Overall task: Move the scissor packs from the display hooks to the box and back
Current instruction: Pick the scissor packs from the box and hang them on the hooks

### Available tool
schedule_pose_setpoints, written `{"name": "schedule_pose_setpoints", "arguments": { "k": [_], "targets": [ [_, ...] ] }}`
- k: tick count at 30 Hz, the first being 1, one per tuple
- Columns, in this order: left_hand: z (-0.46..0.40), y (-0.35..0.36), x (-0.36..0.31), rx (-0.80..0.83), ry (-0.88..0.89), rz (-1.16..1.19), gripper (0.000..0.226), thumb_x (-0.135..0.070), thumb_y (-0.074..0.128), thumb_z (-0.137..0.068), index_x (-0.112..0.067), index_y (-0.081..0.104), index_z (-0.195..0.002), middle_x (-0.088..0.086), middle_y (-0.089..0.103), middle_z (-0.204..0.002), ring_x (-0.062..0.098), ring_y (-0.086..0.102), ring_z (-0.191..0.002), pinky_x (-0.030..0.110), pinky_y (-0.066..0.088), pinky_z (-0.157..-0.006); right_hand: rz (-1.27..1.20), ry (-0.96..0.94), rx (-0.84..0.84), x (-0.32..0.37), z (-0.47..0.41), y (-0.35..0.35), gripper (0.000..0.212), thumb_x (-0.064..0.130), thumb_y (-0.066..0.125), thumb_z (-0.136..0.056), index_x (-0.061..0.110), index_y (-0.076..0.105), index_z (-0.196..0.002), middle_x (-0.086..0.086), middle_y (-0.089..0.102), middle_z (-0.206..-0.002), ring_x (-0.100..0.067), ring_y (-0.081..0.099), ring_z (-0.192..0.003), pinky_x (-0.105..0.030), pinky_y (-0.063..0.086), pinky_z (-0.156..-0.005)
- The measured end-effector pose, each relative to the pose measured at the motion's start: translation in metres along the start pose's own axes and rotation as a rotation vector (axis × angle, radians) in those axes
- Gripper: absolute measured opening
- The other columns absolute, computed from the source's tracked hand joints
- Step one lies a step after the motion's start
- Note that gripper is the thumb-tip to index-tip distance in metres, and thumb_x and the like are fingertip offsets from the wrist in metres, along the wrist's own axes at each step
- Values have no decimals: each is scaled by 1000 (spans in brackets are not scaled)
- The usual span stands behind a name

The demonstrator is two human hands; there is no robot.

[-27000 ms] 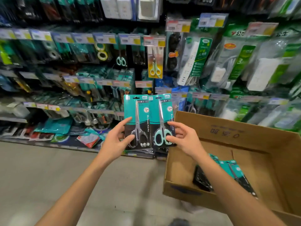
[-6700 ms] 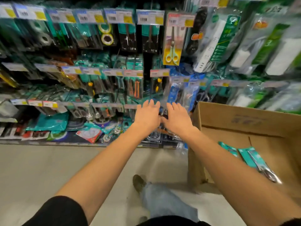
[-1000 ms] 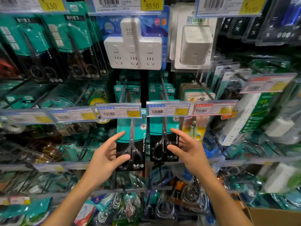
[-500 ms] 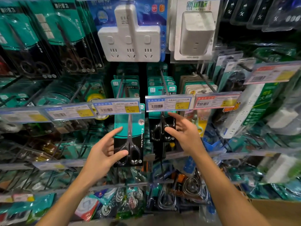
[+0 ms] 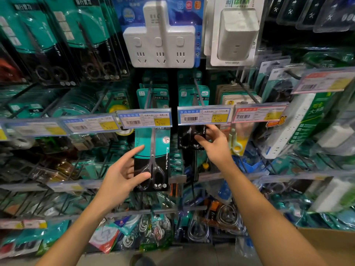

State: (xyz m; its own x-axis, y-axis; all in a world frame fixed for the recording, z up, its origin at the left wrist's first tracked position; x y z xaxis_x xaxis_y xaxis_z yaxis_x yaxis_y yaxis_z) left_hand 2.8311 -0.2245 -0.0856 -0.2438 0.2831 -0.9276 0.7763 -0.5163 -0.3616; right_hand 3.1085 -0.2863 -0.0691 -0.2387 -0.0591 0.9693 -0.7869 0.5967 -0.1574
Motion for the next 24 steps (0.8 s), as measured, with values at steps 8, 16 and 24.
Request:
{"name": "schedule_pose_setpoints", "arguments": {
  "k": [8, 16, 24],
  "targets": [
    [7, -5, -1, -78, 0, 12, 67, -21, 74, -81, -53, 46, -132, -28, 42, -142, 1, 39, -133, 26, 44, -100, 63, 109, 64, -21, 32, 18, 48, 21, 64, -92, 25, 49, -137, 12, 52, -134, 2, 50, -119, -26, 43, -105],
    [20, 10, -3, -42, -22, 106, 68, -21, 74, -79, -47, 48, -136, -14, 54, -139, 4, 54, -125, 29, 49, -101, -41, 57, 371, 13, 101, 73, 41, 20, 72, -85, 33, 62, -122, 24, 62, -119, 5, 61, -107, -13, 50, -88],
    [27, -3, -14, -84, 37, 77, 67, -29, 75, -75, -58, 49, -130, -25, 51, -139, 4, 48, -130, 25, 47, -102, -104, 7, 325, 24, 101, 81, 43, 10, 75, -81, 36, 67, -115, 21, 69, -113, -2, 64, -107, -29, 55, -90]
  ]
}}
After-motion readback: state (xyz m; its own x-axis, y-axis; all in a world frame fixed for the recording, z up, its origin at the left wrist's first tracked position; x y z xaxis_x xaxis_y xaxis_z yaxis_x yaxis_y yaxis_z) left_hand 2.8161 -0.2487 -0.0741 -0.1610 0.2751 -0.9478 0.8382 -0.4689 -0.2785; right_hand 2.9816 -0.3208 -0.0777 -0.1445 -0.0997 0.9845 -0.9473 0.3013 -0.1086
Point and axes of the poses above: each hand's wrist, its own z-axis away from the middle knuckle, its own y-axis out of the palm, x = y × z, the point moved 7 cm from there along -z, towards the middle knuckle
